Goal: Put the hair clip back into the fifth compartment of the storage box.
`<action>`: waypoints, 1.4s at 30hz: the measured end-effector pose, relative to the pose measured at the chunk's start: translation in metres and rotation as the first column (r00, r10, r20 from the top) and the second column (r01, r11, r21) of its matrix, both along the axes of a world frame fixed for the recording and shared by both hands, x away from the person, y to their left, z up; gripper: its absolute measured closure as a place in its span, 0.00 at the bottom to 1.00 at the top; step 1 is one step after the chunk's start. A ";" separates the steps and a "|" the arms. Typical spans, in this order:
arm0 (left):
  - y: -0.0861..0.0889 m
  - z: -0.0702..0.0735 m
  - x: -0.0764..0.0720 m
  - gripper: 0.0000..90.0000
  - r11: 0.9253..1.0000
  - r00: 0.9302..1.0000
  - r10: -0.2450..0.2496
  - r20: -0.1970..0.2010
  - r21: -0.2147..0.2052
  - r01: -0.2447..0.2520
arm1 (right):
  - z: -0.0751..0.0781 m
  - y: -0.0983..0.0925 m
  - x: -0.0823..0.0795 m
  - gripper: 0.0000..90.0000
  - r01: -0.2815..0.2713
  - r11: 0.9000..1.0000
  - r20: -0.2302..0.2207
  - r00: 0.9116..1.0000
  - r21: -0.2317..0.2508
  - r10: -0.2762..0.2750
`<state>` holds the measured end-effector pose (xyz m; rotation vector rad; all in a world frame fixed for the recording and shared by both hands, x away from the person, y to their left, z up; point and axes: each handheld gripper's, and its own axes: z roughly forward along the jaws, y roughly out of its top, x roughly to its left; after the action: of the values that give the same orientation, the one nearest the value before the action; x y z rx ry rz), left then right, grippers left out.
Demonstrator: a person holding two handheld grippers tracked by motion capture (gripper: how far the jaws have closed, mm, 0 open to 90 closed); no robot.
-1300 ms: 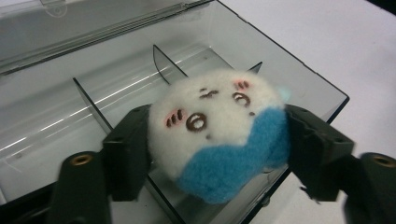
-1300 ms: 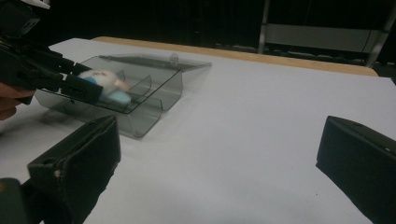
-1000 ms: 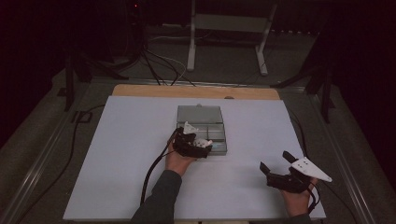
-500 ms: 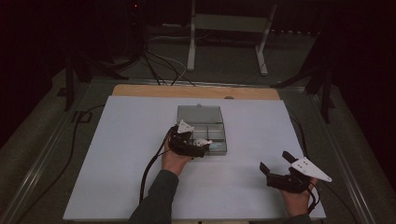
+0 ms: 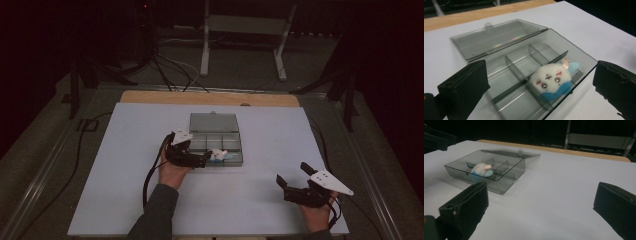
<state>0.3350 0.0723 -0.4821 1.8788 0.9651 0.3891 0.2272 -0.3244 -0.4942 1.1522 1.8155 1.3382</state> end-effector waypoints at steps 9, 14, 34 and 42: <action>0.037 0.004 -0.019 0.01 0.999 0.998 0.046 0.047 -0.002 -0.046 | 0.001 0.001 -0.001 0.00 -0.003 1.000 0.002 1.000 0.009 0.003; 0.058 0.006 -0.031 0.01 0.998 0.995 0.069 0.071 -0.010 -0.069 | 0.001 0.004 -0.002 0.00 -0.013 1.000 0.002 1.000 0.010 0.013; 0.132 -0.001 -0.088 0.01 0.980 0.961 0.195 0.194 -0.068 -0.185 | -0.002 0.018 -0.002 0.00 -0.072 0.997 0.017 0.997 -0.010 0.072; 0.142 -0.012 -0.106 0.01 0.975 0.955 0.218 0.200 -0.089 -0.204 | -0.003 0.018 -0.001 0.00 -0.083 0.996 0.046 0.995 -0.010 0.084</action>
<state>0.2285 0.2146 -0.4937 1.6417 1.0247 0.6601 0.2259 -0.3069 -0.4975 1.0425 1.8523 1.3916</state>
